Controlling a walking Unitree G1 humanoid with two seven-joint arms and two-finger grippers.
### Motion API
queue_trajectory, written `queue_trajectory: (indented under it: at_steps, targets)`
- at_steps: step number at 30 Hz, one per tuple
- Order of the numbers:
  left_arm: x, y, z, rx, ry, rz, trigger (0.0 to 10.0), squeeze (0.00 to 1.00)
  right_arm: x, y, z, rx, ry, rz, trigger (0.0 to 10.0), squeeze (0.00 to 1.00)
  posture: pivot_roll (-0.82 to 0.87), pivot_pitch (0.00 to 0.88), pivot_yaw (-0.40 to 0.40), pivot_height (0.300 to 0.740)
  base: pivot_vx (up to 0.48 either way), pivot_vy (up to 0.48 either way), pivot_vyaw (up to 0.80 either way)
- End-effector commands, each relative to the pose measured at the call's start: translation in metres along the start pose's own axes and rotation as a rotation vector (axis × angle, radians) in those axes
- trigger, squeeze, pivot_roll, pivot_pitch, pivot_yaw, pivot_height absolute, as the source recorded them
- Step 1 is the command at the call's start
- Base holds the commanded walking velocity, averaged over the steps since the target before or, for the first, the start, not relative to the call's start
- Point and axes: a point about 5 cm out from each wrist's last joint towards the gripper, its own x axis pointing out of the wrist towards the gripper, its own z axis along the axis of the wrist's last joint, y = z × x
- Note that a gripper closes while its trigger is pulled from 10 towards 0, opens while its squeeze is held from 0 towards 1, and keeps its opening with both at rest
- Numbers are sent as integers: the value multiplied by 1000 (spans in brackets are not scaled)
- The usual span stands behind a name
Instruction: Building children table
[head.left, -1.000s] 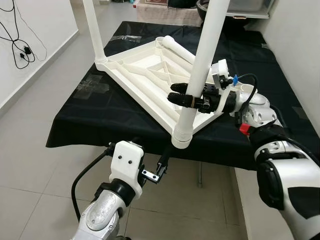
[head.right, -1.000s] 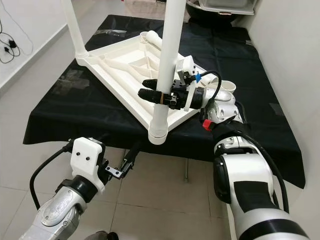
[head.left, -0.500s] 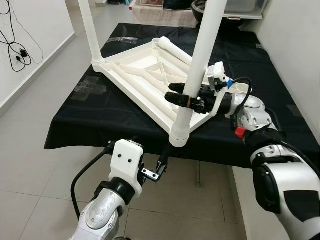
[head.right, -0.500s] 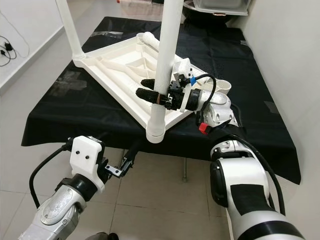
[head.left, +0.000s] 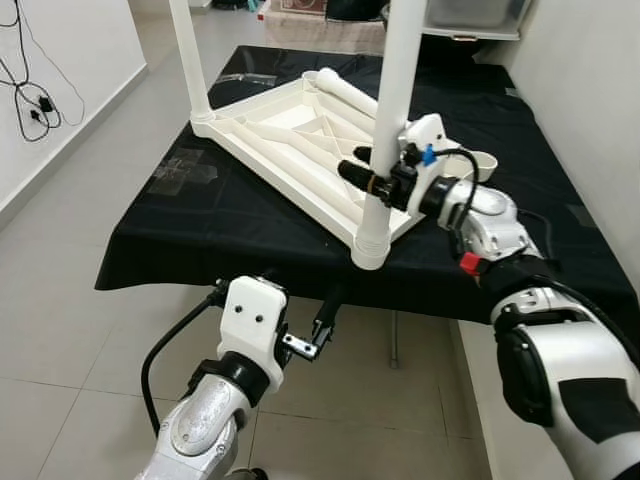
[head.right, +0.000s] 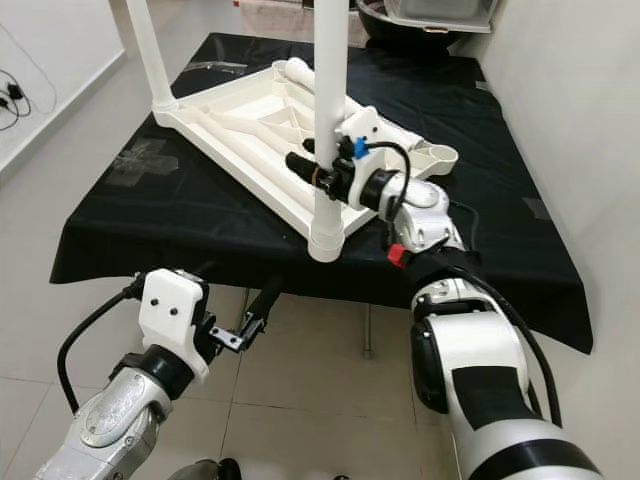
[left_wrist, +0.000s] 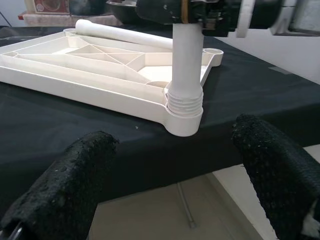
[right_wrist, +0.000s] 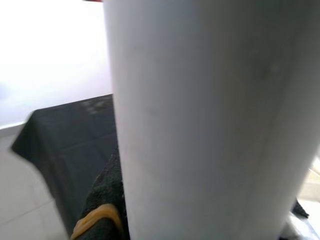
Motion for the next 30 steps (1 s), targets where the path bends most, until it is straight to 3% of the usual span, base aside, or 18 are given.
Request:
queue_trajectory:
  at_steps: [1, 8, 9, 10, 12, 17, 26, 30]
  targets:
    - [-1, 0, 1, 5, 1, 6, 10000, 0, -9, 0, -37, 76, 157, -70, 10000, 0, 148, 193, -36, 740, 0, 0, 0]
    - [-1, -1, 2, 4, -2, 3, 10000, 0, -4, -3, -39, 187, 151, -266, 10000, 0, 148, 189, -37, 740, 0, 0, 0]
    - [-1, -1, 2, 6, -2, 1, 10000, 0, -3, -10, -35, 235, 131, -412, 10000, 0, 150, 186, -38, 740, 0, 0, 0]
    - [-1, -1, 2, 6, -2, 1, 10000, 0, -3, -10, -35, 235, 131, -412, 10000, 0, 150, 186, -38, 740, 0, 0, 0]
    - [-1, -1, 2, 8, -1, 1, 10000, 0, -3, -14, -34, 294, 131, -537, 10000, 0, 148, 186, -36, 740, 0, 0, 0]
    - [0, -1, 1, 7, -1, -1, 10000, 0, -4, -16, -37, 347, 158, -717, 10000, 0, 146, 184, -34, 740, 0, 0, 0]
    - [0, -2, 1, 11, -2, -4, 10000, 0, -3, -12, -38, 389, 143, -950, 10000, 0, 147, 184, -40, 740, 0, 0, 0]
    - [1, -2, 1, 13, -2, -6, 10000, 0, -2, -10, -38, 404, 141, -986, 10000, 0, 144, 187, -39, 740, 0, 0, 0]
